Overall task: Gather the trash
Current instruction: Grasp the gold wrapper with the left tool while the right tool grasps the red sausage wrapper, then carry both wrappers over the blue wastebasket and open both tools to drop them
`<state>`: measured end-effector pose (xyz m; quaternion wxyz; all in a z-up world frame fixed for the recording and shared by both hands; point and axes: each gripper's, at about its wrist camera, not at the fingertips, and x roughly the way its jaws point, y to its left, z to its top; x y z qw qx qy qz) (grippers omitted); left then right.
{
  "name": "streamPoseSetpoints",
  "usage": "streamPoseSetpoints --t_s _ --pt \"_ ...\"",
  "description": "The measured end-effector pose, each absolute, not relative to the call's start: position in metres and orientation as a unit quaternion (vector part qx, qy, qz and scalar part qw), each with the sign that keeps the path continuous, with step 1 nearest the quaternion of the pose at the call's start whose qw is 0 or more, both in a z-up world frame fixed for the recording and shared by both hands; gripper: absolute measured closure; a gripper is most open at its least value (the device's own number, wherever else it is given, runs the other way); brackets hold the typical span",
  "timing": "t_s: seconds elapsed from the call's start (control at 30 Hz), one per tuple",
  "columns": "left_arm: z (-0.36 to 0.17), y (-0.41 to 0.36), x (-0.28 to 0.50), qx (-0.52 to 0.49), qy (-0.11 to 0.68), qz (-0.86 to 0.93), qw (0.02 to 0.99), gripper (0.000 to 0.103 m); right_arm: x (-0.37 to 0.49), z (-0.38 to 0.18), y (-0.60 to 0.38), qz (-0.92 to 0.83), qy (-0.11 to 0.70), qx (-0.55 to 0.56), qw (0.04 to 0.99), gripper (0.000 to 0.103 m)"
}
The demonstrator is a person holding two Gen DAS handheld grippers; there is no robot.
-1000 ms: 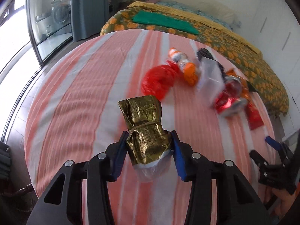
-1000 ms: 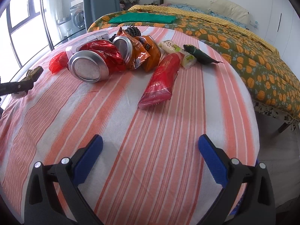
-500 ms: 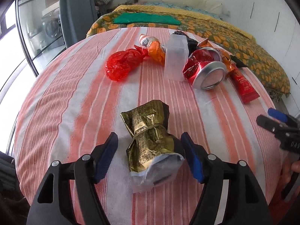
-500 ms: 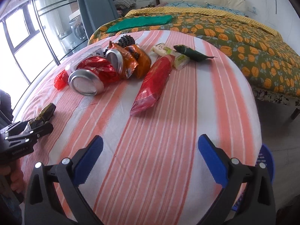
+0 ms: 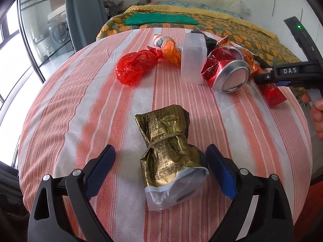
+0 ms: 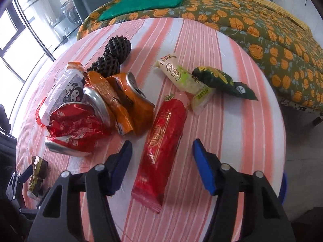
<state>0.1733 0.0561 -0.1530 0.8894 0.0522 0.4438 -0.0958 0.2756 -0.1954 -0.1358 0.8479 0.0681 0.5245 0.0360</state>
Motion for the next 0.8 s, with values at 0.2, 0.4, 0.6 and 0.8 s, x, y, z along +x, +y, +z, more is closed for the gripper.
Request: streamPoseSetpoints --t_s 0.2,0.4,0.6,0.8 --pt "-0.154 0.055 0.176 0.054 0.45 -0.099 0.886 0.006 0.262 -0.135 -0.203 0.045 0.517 0.07 0.852 0.079" --pt "-0.154 0.054 0.176 0.055 0.452 -0.101 0.885 0.006 0.211 -0.125 -0.207 0.096 0.517 0.065 0.848 0.08" --pt "-0.149 0.066 0.174 0.038 0.461 -0.141 0.875 0.006 0.157 -0.129 -0.201 0.11 0.525 0.024 0.843 0.079" --pt "-0.142 0.072 0.175 0.03 0.468 -0.146 0.871 0.006 0.152 -0.136 -0.2 0.103 0.525 0.009 0.845 0.067"
